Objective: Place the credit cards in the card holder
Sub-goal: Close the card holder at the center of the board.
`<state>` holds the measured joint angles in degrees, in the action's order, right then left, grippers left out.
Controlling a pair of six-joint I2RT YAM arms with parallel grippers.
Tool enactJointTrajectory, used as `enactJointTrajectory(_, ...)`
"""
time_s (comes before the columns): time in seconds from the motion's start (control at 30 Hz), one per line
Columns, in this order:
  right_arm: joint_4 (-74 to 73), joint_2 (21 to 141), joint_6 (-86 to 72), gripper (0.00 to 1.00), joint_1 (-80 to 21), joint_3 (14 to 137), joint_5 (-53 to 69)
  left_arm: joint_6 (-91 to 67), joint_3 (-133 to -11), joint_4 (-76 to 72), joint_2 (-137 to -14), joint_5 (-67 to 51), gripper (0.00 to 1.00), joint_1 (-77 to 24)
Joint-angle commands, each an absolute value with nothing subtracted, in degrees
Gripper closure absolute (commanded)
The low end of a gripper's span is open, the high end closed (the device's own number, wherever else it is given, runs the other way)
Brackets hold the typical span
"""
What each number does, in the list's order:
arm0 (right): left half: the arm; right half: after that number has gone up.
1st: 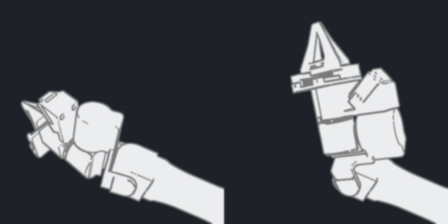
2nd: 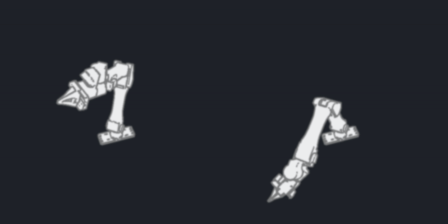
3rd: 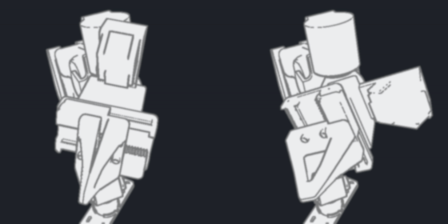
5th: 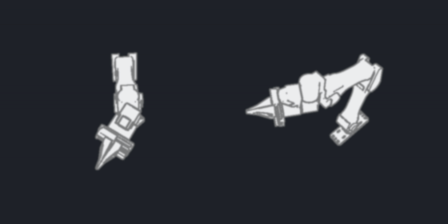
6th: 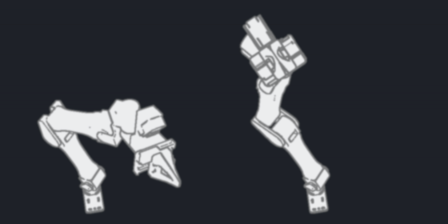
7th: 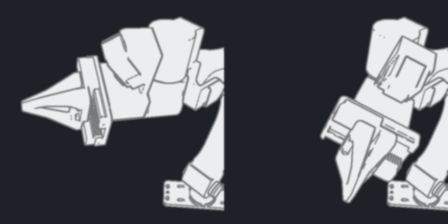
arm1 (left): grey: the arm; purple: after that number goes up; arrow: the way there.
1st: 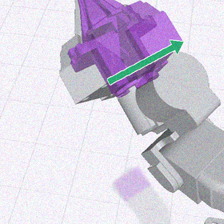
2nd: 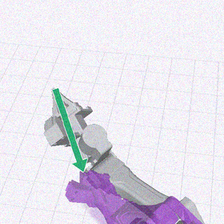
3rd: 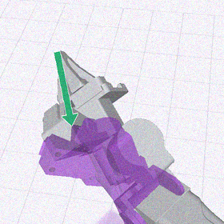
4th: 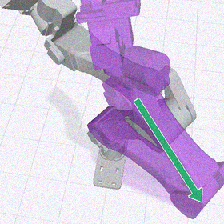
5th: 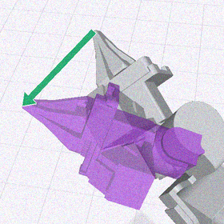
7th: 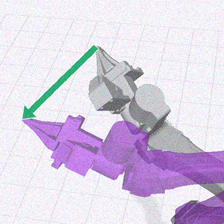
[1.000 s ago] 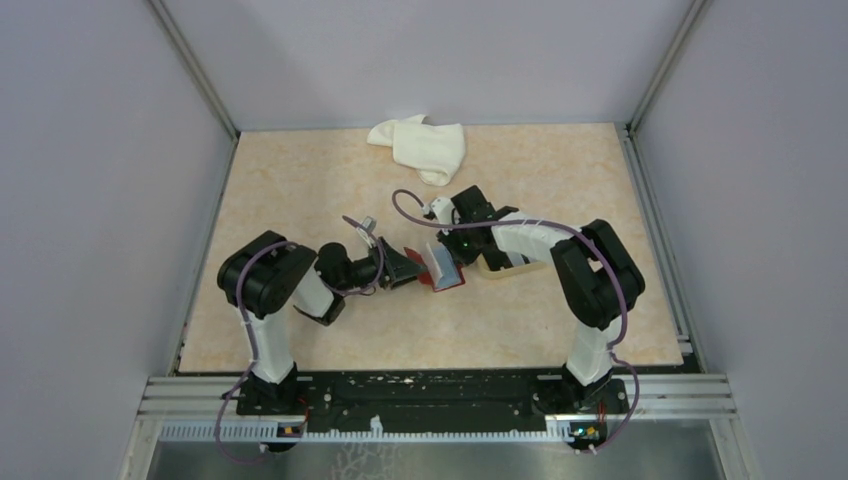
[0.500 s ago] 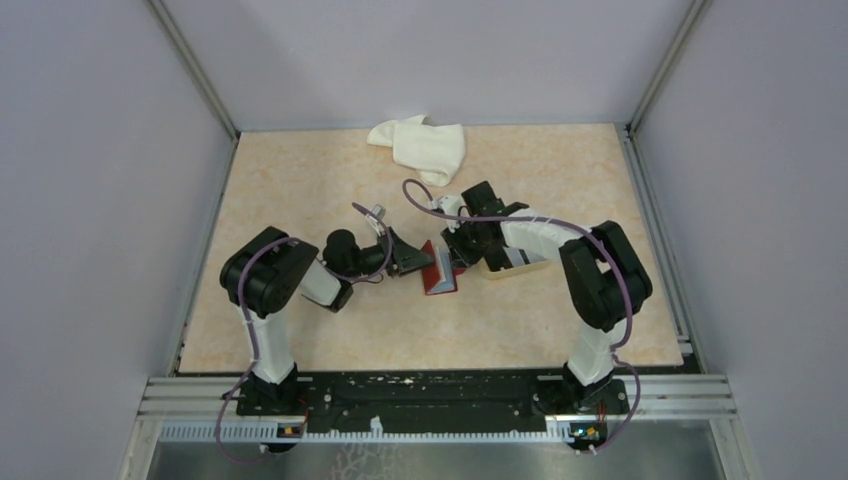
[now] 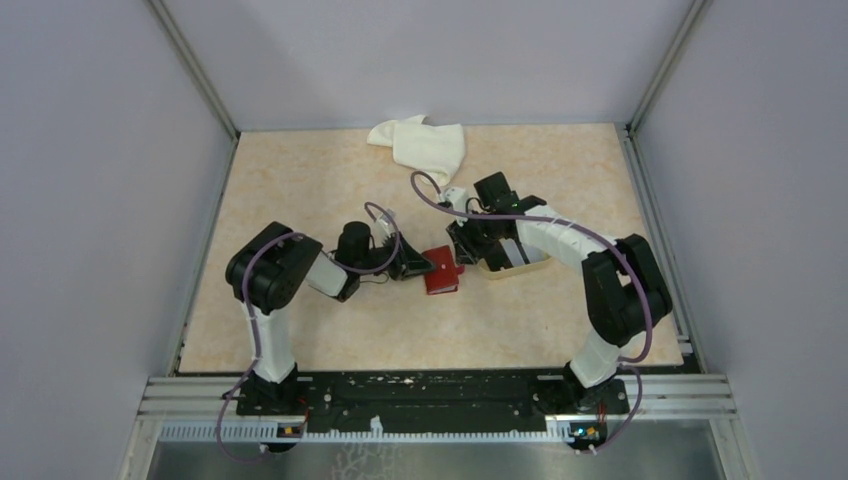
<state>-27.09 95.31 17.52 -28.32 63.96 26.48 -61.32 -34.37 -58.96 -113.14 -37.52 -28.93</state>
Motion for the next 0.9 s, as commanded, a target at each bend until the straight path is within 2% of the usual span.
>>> enactJointTrajectory(0.0, -30.5, 94.7, 19.7, 0.66, -28.0, 68.1, 25.8, -53.1, -37.8, -43.4, -111.4, -31.7, 0.71, -30.9)
enactJointTrajectory(0.17, -34.0, 96.5, 18.0, 0.66, -28.0, 69.2, 26.1, -48.3, -40.0, -35.0, -109.5, -25.8, 0.70, -32.8)
enactJointTrajectory(0.43, -30.6, 95.7, 10.3, 0.68, -28.0, 66.7, 20.3, -45.9, -40.9, -28.9, -107.3, -19.3, 0.72, -35.0)
enactJointTrajectory(0.67, -28.7, 91.8, 7.8, 0.71, -28.0, 61.3, 26.2, -46.5, -39.9, -27.2, -104.8, -14.6, 0.73, -37.7)
enactJointTrajectory(0.77, -25.5, 89.1, 7.3, 0.76, -28.0, 57.2, 24.3, -47.7, -39.1, -27.7, -104.0, -13.5, 0.73, -38.8)
enactJointTrajectory(0.87, -21.9, 87.7, 7.2, 0.86, -28.4, 53.7, 20.4, -49.1, -37.7, -29.4, -102.9, -12.2, 0.73, -39.8)
